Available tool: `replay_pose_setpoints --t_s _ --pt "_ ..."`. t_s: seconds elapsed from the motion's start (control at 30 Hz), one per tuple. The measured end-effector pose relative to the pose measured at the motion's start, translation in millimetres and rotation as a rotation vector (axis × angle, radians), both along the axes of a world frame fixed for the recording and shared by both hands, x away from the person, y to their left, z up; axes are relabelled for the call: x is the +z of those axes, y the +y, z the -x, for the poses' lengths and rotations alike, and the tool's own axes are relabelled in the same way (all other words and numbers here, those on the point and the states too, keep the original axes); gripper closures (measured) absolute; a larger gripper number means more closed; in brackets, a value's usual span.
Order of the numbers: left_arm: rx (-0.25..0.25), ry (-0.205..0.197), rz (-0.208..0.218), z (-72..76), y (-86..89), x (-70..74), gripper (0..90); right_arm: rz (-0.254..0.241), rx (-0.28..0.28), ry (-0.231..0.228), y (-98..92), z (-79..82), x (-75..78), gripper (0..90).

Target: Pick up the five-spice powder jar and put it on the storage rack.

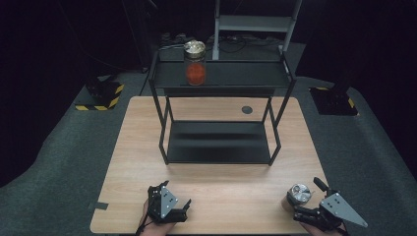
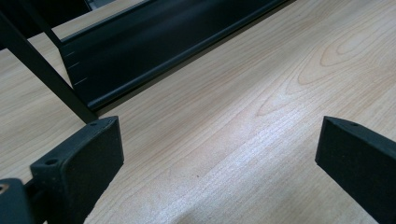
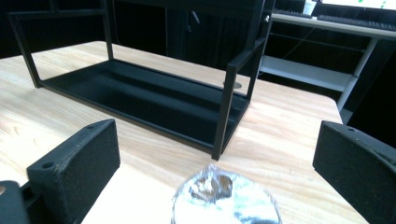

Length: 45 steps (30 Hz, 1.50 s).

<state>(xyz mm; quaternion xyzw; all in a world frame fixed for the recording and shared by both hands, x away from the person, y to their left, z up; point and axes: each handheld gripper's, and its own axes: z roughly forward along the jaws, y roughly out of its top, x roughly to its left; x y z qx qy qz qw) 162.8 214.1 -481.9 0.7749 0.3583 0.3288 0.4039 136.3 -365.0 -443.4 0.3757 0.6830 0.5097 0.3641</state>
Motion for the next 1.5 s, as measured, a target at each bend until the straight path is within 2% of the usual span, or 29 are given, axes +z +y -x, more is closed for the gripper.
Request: replay_pose_setpoints --t_s 0.27,0.6,0.83,1.2,1.37,1.5 --pt "-0.002 0.003 0.013 -0.5 2.5 -0.2 1.3 0.001 -0.018 0.04 -2.1 3.9 -9.0 0.0" --pt "-0.005 0.002 0.005 -0.6 1.5 0.1 1.3 -0.024 -0.022 0.104 -14.6 6.0 -25.6 2.1" --pt "-0.004 0.003 0.006 -0.6 1.7 0.1 1.3 -0.043 -0.012 0.098 -19.3 4.4 -31.5 8.9" --pt "-0.005 0.0 0.01 -0.1 2.2 -0.4 1.3 -0.098 0.015 0.087 -27.5 0.7 -39.2 27.9" --pt "-0.005 0.001 0.009 -0.4 2.2 -0.2 1.3 -0.098 0.025 0.088 -27.7 -1.0 -40.5 29.9" --pt "-0.004 0.003 0.012 -0.6 2.5 -0.2 1.3 -0.121 0.021 0.089 -27.3 -2.8 -44.1 30.3"
